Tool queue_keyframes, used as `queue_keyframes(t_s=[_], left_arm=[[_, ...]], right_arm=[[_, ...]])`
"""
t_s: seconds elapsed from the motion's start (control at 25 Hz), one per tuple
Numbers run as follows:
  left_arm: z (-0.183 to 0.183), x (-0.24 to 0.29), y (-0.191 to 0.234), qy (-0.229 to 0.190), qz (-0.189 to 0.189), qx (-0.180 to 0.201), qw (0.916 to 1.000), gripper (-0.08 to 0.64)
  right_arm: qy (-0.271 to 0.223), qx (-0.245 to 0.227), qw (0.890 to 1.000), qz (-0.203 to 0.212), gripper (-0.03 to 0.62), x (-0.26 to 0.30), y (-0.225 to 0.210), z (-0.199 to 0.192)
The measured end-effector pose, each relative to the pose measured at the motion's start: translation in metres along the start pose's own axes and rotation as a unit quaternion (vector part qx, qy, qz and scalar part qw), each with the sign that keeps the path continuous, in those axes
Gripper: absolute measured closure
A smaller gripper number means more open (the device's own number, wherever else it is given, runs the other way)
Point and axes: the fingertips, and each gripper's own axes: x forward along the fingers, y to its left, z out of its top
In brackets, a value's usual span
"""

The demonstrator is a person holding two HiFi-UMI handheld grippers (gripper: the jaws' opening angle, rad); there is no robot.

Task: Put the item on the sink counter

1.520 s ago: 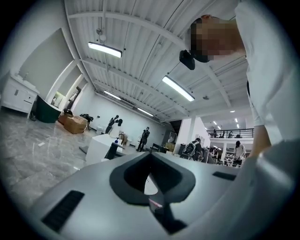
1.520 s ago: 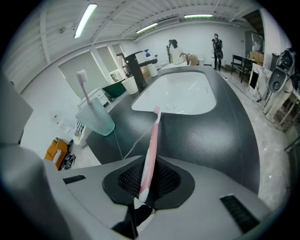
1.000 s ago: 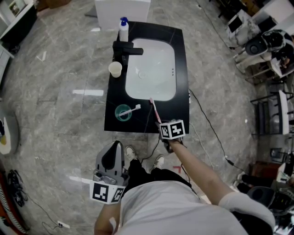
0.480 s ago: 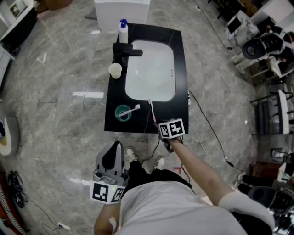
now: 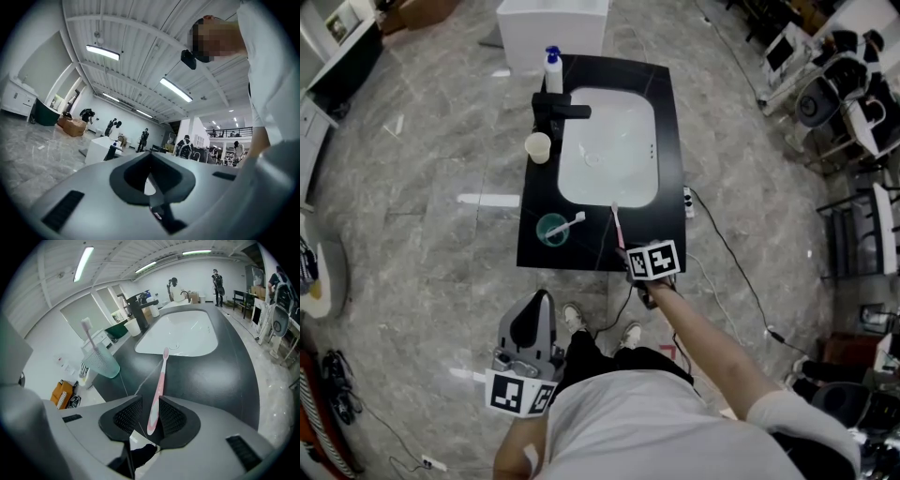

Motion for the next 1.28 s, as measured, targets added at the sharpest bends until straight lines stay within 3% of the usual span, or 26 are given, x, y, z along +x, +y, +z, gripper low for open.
queue_keyframes(t_s=[0.48, 0.68, 0.92, 1.12, 1.28], left_arm=[[0.009, -0.003, -0.030, -0.009, -0.002, 0.022, 0.9997, 0.557], [0.012, -0.005, -0.036, -0.011, 0.005, 0.029, 0.9995, 0.557], [0.009, -0.003, -0.041, -0.007, 0.008, 0.043, 0.9990, 0.557], [0.009, 0.005, -0.057, -0.008, -0.001, 0.048, 0.9988, 0.557], [0.010, 0.013, -0.067, -0.007, -0.011, 0.059, 0.9982, 0.557]], right_arm=[[-0.032, 0.012, 0.999, -0.015, 0.491, -0.017, -0.017, 0.013], [-0.050, 0.011, 0.998, -0.024, 0.506, -0.026, -0.029, 0.036], [-0.109, -0.026, 0.994, -0.016, 0.531, -0.052, -0.018, 0.077], [-0.153, -0.049, 0.987, -0.002, 0.537, -0.081, 0.002, 0.089], [-0.200, -0.041, 0.979, 0.022, 0.538, -0.109, 0.014, 0.095]])
